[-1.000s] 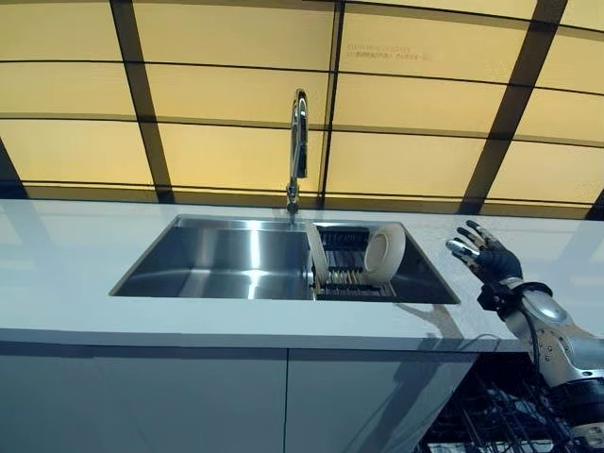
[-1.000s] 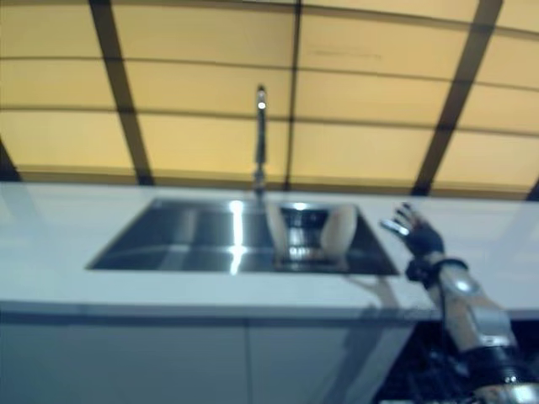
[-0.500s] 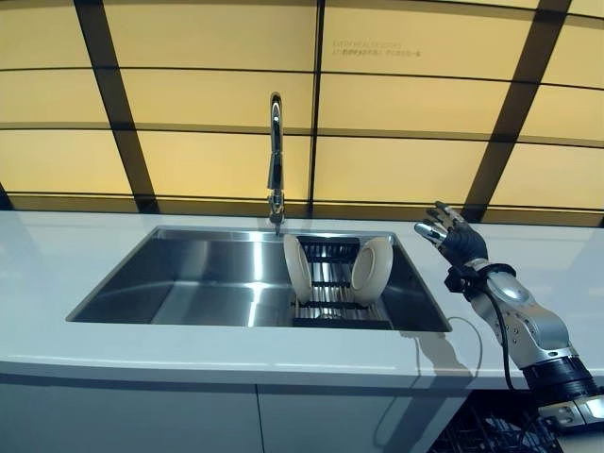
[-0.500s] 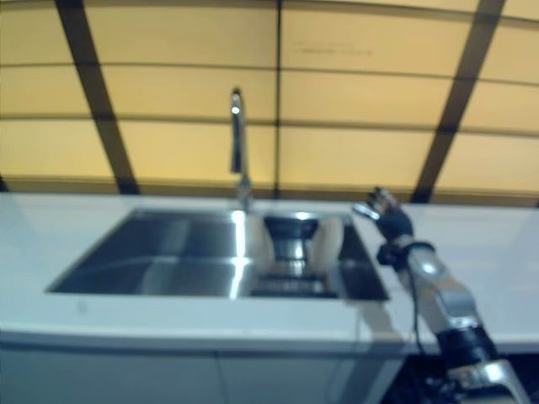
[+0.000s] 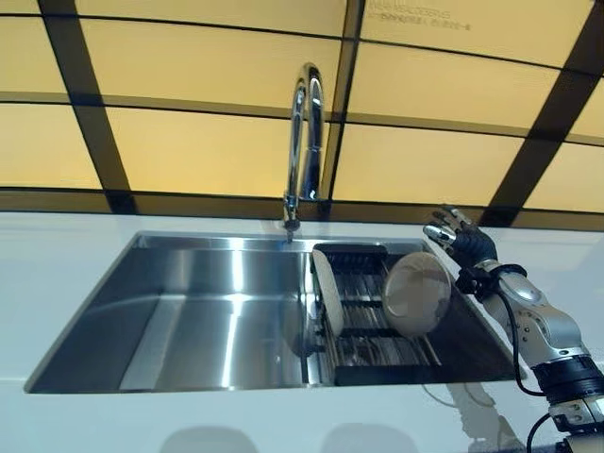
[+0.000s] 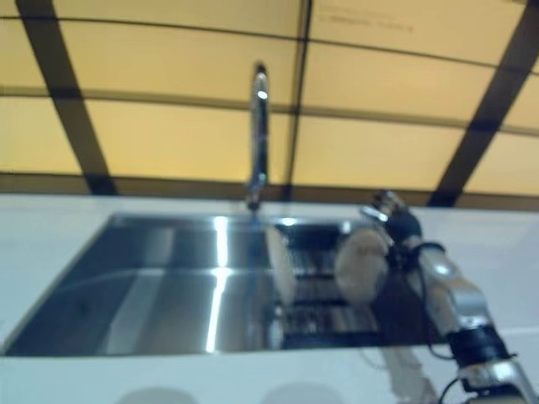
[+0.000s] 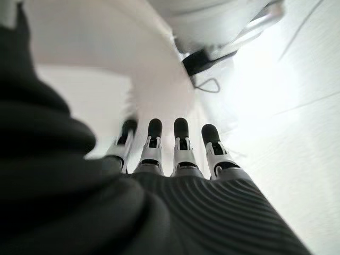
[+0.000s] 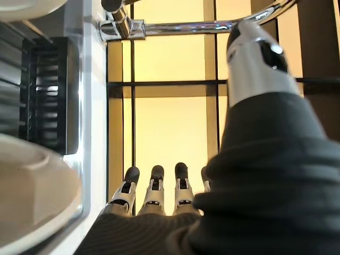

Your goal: Take plates into dishwasher

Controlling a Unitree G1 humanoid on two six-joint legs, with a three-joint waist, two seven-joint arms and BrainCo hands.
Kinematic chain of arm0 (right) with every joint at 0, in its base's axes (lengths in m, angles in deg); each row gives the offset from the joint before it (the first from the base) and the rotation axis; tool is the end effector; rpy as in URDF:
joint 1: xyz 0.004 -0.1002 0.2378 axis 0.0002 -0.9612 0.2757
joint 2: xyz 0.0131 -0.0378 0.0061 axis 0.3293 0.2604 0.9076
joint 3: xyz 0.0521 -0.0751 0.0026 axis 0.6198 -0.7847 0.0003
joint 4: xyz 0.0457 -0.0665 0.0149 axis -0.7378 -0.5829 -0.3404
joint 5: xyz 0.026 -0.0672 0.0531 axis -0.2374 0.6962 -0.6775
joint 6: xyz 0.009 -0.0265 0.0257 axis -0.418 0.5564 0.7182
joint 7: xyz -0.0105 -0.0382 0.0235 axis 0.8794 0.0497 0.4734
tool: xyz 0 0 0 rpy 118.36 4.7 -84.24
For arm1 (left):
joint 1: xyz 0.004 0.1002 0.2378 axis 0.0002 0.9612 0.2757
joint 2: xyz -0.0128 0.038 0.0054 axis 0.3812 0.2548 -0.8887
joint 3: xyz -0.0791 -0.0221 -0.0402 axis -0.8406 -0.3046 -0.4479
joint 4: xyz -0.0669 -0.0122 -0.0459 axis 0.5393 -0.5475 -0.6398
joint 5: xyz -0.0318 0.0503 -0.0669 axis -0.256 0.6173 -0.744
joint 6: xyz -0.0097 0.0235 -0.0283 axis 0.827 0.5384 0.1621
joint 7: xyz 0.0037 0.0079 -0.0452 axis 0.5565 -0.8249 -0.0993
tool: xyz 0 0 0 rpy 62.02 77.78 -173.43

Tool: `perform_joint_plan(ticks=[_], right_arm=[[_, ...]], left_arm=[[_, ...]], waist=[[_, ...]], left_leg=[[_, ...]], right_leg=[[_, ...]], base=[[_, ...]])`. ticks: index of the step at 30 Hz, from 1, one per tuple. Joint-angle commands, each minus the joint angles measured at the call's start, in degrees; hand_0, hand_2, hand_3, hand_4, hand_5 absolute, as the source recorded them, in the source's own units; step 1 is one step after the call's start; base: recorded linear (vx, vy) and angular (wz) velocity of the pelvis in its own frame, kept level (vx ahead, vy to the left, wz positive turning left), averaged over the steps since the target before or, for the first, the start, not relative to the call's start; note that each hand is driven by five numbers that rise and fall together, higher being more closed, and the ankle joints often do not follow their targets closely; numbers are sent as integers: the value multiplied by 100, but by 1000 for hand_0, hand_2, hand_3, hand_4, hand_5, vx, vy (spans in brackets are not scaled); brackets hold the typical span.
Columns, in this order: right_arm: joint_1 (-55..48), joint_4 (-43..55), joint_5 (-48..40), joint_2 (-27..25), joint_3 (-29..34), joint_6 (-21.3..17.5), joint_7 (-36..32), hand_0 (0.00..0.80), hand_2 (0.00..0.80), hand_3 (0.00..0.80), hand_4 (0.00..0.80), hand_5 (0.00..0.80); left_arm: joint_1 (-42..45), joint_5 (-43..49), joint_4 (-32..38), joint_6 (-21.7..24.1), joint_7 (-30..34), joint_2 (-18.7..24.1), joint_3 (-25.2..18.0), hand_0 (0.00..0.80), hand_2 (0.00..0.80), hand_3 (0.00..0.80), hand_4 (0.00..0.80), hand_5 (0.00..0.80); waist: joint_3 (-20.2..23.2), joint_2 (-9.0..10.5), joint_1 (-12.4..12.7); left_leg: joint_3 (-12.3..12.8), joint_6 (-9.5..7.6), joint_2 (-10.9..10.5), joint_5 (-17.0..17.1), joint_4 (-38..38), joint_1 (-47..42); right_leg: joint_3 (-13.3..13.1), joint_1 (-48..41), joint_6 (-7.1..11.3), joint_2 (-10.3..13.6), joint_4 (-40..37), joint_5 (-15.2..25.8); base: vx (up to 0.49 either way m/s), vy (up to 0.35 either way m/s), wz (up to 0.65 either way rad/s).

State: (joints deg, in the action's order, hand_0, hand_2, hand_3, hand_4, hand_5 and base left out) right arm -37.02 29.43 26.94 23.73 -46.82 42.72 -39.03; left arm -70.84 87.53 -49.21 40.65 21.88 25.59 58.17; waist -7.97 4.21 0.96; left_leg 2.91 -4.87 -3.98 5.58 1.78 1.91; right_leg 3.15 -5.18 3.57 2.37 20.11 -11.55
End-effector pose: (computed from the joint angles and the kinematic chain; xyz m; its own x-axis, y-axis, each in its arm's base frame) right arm 0.2769 -0.2507 0.1886 0.9923 0.0226 0.1217 -0.0381 0.9913 0.1260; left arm 0.0892 0.2242 -0.0868 0.4415 0.1011 -0.8916 0.3374 0.9020 0.2693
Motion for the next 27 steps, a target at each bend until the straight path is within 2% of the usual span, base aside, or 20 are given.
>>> perform_joint_plan(ticks=[1,4,6,7,8,9,11,18,23,27], right_arm=[[-86,-73,-308,-59,381,-46,-126,0,0,0,0,0],[-50,-148,-410,-58,356,0,116,0,0,0,0,0],[117,-308,-364,-100,316,51,122,0,0,0,0,0],[182,-385,-349,-171,258,-13,118,0,0,0,0,0],[197,-400,-357,-187,242,-37,131,0,0,0,0,0],[205,-376,-347,-208,205,-136,226,0,0,0,0,0],[224,-288,-281,-267,216,-185,356,0,0,0,0,0],[239,-146,-157,-509,327,-159,353,0,0,0,0,0],[117,43,111,-571,390,-69,396,0,0,0,0,0],[26,116,105,-657,462,-41,369,0,0,0,0,0]], left_arm=[[30,-166,-23,-20,-68,188,228,0,0,0,0,0],[-7,-168,14,-138,-98,290,186,0,0,0,0,0],[-99,-221,51,-255,-98,419,82,0,0,0,0,0],[-174,-234,10,-267,-135,457,38,0,0,0,0,0],[-186,-248,5,-267,-158,460,34,0,0,0,0,0],[-210,-262,9,-273,-199,484,-26,0,0,0,0,0],[-225,-275,57,-359,-239,454,-158,0,0,0,0,0],[-146,-335,61,-247,-67,267,-149,0,0,0,0,0],[-30,-298,17,-80,-42,-29,58,0,0,0,0,0],[-11,-306,-60,-51,-127,-20,53,0,0,0,0,0]], waist=[[335,-10,140],[298,-46,101],[261,-29,82],[233,3,34],[226,8,21],[179,47,-32],[203,60,1],[320,140,22],[418,177,-28],[452,189,-75]], left_leg=[[-84,138,164,-305,-320,148],[-81,158,199,-299,-164,-33],[-40,258,270,-299,8,-172],[-28,315,294,-332,70,-208],[-28,323,300,-340,82,-213],[-30,332,290,-367,112,-221],[-24,408,404,-288,213,-209],[-26,557,500,-203,257,-154],[45,646,582,-225,314,-222],[64,678,611,-240,322,-247]], right_leg=[[126,953,82,512,983,1785],[178,1149,38,548,636,1695],[291,1049,46,541,-488,1598],[251,993,98,440,-1258,1557],[230,979,112,413,-1384,1577],[123,1081,185,406,-1342,1819],[133,837,150,320,-1737,1607],[106,447,107,249,-2169,1578],[166,298,41,192,-2401,1567],[152,266,20,166,-2449,1549]], base=[[113,118,-11],[80,-2,2],[46,-185,4],[18,-211,2],[-12,-203,-1],[-27,-154,-2],[-22,-196,3],[-9,-97,6],[-4,-56,-7],[0,-8,-1]])
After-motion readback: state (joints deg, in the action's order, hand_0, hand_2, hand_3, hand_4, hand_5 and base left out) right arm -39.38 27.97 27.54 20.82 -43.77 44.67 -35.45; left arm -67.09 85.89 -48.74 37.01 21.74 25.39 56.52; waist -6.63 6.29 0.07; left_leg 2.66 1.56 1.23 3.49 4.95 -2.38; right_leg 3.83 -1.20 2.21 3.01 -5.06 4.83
